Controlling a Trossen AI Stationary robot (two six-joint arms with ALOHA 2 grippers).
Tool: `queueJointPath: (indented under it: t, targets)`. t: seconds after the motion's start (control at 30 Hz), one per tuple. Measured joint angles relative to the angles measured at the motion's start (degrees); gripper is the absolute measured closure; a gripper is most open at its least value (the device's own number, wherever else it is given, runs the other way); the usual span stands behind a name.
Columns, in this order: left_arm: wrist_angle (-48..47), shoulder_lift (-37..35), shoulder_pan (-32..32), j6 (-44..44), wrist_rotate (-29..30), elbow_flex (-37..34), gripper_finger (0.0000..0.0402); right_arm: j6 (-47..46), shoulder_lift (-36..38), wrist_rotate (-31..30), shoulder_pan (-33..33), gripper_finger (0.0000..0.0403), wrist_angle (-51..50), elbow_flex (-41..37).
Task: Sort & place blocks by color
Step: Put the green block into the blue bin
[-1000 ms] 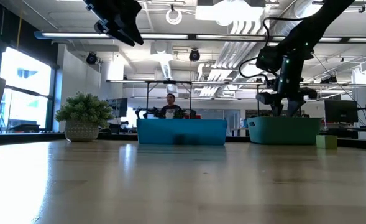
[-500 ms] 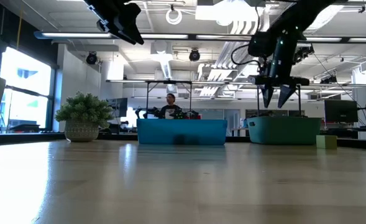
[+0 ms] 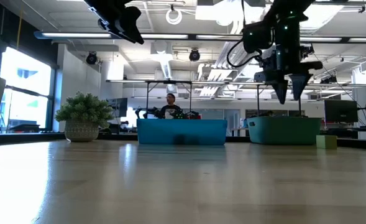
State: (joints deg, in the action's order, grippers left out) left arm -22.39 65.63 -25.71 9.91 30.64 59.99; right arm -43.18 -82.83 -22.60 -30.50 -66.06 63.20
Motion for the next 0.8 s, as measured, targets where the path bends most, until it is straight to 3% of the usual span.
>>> queueJointPath:
  t: [0.17, 0.33, 0.8]
  targets:
    - [0.00, 0.00, -1.02, 0.30, 0.00, 0.00, 0.0174, -5.56, 0.00, -5.45, 4.01, 0.0192, -9.15, 0.00]
    - [0.04, 0.00, -2.05, 0.20, -0.01, 0.00, 0.0174, -10.38, 0.33, -6.11, 6.00, 0.0192, -15.01, -2.47]
    - [1.37, 0.00, -4.41, -1.68, -0.62, -0.01, 0.0174, -19.18, 10.67, -2.55, 4.82, 0.0192, -7.93, -15.19]
